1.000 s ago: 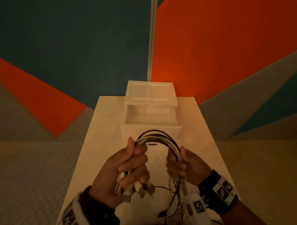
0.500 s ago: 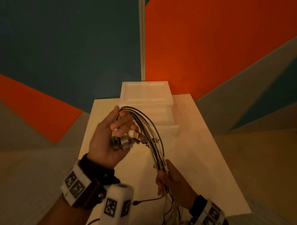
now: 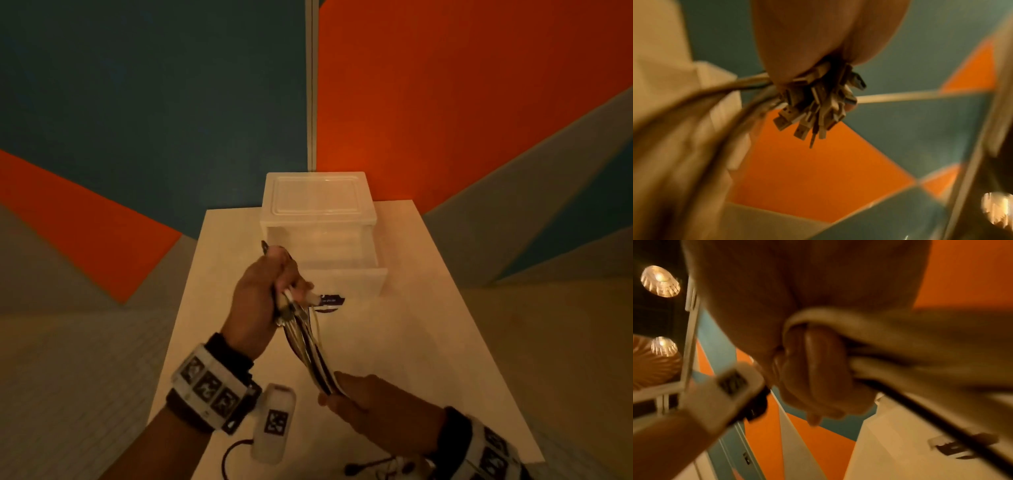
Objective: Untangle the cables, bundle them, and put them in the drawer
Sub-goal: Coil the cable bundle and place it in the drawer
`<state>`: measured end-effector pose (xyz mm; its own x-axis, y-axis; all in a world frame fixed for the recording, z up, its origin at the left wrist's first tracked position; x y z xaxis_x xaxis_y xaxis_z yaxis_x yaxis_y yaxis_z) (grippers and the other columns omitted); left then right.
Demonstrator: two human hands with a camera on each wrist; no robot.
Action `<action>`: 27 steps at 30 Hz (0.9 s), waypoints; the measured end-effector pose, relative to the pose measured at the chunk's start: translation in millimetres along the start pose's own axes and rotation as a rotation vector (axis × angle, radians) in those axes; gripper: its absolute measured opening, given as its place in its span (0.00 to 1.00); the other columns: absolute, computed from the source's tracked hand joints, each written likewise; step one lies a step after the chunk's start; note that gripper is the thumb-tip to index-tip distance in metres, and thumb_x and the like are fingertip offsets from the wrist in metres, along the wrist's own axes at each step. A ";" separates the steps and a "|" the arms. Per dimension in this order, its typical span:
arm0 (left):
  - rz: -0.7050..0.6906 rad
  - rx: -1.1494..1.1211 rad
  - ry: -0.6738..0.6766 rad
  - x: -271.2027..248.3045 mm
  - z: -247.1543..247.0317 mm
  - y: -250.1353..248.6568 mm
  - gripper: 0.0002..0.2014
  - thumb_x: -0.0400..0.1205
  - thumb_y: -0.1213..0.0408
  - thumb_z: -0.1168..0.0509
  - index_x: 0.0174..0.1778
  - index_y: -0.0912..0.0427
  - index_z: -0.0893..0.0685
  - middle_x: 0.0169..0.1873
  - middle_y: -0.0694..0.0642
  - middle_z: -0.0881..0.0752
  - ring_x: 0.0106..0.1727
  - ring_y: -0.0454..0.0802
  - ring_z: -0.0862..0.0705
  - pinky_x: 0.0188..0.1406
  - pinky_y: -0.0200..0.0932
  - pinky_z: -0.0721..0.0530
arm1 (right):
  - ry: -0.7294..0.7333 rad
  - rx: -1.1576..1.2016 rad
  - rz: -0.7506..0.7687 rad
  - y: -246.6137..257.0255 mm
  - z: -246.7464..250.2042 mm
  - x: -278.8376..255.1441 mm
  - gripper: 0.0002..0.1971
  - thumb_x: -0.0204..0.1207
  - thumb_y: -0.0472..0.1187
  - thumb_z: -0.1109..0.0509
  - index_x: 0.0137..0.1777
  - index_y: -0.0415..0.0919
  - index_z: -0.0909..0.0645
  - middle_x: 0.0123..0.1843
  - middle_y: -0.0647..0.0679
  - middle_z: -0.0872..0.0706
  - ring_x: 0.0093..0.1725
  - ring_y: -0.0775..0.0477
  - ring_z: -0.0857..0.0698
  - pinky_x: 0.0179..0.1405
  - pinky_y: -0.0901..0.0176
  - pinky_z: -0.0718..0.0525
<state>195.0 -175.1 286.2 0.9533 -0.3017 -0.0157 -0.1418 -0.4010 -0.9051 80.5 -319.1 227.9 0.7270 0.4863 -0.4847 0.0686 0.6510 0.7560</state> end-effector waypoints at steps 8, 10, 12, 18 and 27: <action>-0.106 0.923 0.338 -44.0 -25.8 37.1 0.14 0.86 0.47 0.51 0.51 0.54 0.30 0.30 0.49 0.18 0.31 0.45 0.19 0.37 0.50 0.18 | 0.287 0.027 -0.013 36.2 33.2 -10.3 0.13 0.85 0.48 0.43 0.47 0.49 0.17 0.31 0.52 0.25 0.29 0.53 0.28 0.35 0.55 0.27; -0.115 1.051 0.328 -45.8 -26.1 37.5 0.16 0.84 0.43 0.53 0.50 0.52 0.31 0.33 0.49 0.18 0.33 0.46 0.19 0.40 0.50 0.18 | 0.284 0.020 -0.023 42.0 41.2 -7.6 0.11 0.83 0.47 0.39 0.43 0.48 0.18 0.30 0.51 0.25 0.27 0.54 0.29 0.32 0.55 0.28; -0.116 1.052 0.311 -47.0 -22.9 38.1 0.18 0.85 0.42 0.52 0.49 0.53 0.29 0.35 0.53 0.20 0.37 0.49 0.19 0.44 0.54 0.19 | 0.267 0.019 -0.017 47.9 48.8 -4.3 0.11 0.82 0.46 0.36 0.39 0.46 0.19 0.28 0.53 0.25 0.26 0.56 0.29 0.29 0.59 0.29; 0.245 0.489 0.377 -62.9 -18.3 39.1 0.32 0.83 0.41 0.44 0.51 0.76 0.26 0.35 0.70 0.20 0.35 0.60 0.22 0.39 0.58 0.18 | 0.312 -0.020 0.107 66.8 60.1 -1.4 0.11 0.81 0.44 0.33 0.39 0.51 0.13 0.26 0.57 0.22 0.24 0.58 0.29 0.26 0.61 0.29; 0.471 0.262 0.531 -74.9 -3.6 21.6 0.11 0.83 0.65 0.34 0.57 0.69 0.20 0.27 0.61 0.23 0.27 0.53 0.21 0.33 0.46 0.20 | 0.109 0.055 0.177 52.1 65.7 14.8 0.20 0.77 0.57 0.33 0.42 0.39 0.19 0.29 0.45 0.24 0.25 0.45 0.28 0.26 0.53 0.27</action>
<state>119.5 -164.3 269.4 0.5416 -0.7930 -0.2790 -0.3709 0.0724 -0.9259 139.7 -316.2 289.0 0.6534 0.6522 -0.3843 -0.0148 0.5186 0.8549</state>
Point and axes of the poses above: each hand's wrist, its own x-axis towards the middle knuckle, its own z-axis out of the back of the hand, y = z × x, the point moved 4 cm from there along x, towards the middle knuckle
